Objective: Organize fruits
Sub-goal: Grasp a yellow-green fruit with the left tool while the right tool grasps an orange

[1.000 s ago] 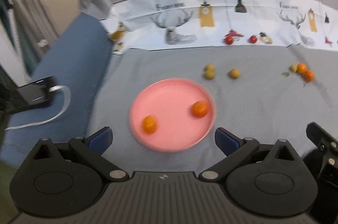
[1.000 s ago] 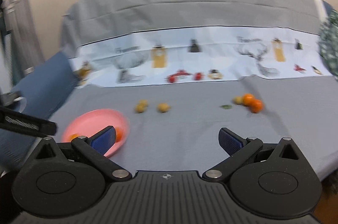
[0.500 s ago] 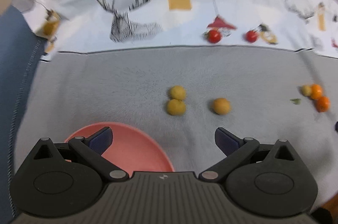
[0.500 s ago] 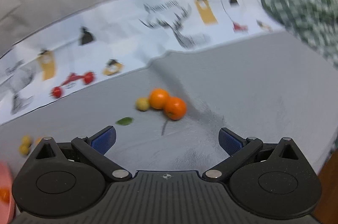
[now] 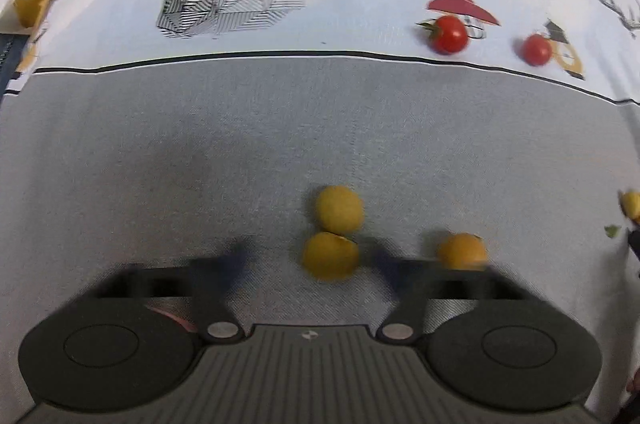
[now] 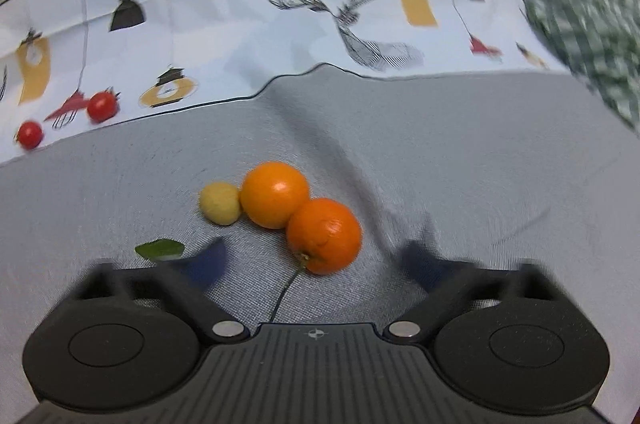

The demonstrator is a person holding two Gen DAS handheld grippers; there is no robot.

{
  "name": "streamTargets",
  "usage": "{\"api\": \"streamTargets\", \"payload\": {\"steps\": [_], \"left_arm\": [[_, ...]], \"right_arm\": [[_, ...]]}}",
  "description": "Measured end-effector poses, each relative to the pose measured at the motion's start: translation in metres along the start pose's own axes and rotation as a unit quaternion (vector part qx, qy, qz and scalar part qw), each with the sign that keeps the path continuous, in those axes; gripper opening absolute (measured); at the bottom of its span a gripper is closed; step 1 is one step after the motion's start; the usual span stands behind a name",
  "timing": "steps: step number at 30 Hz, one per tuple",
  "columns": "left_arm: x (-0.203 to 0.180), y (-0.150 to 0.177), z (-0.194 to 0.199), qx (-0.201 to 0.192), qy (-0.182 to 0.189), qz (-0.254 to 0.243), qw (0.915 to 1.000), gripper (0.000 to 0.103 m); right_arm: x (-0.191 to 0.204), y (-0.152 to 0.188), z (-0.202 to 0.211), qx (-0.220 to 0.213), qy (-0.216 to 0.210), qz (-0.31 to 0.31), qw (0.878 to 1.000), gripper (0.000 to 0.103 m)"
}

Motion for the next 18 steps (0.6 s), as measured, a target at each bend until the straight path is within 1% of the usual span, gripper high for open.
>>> {"api": "streamTargets", "payload": {"steps": [1,6,11,15,18], "left_arm": [[-0.001,-0.001,0.002,-0.002,0.005,-0.001,1.0000,0.033],[0.003,0.001,0.027,-0.017,0.034,0.008,0.9992,0.032],[0.007,0.011,0.067,-0.043,0.056,0.014,0.9974,0.032],[0.012,0.028,0.109,-0.065,0.064,0.025,0.9955,0.033],[0.020,0.043,0.141,-0.084,0.066,0.037,0.9936,0.033]], "right_arm": [[0.000,-0.001,0.002,-0.007,0.002,-0.001,1.000,0.037],[-0.015,-0.002,0.016,0.003,0.013,-0.032,0.999,0.037],[-0.026,-0.002,0.058,-0.025,0.011,-0.054,0.998,0.037],[-0.026,-0.003,0.097,-0.040,-0.008,-0.068,0.997,0.037],[-0.017,-0.006,0.129,-0.049,-0.033,-0.073,0.996,0.037]]}}
Point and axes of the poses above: each gripper's, at about its wrist camera, not at the fingertips, and z roughly against the way its jaws point, x to its left, y to its underside, the point moved 5 cm from there along -z, roughly the way its jaws point, and after that the axes turned 4 degrees about z, right-handed, at the moved point
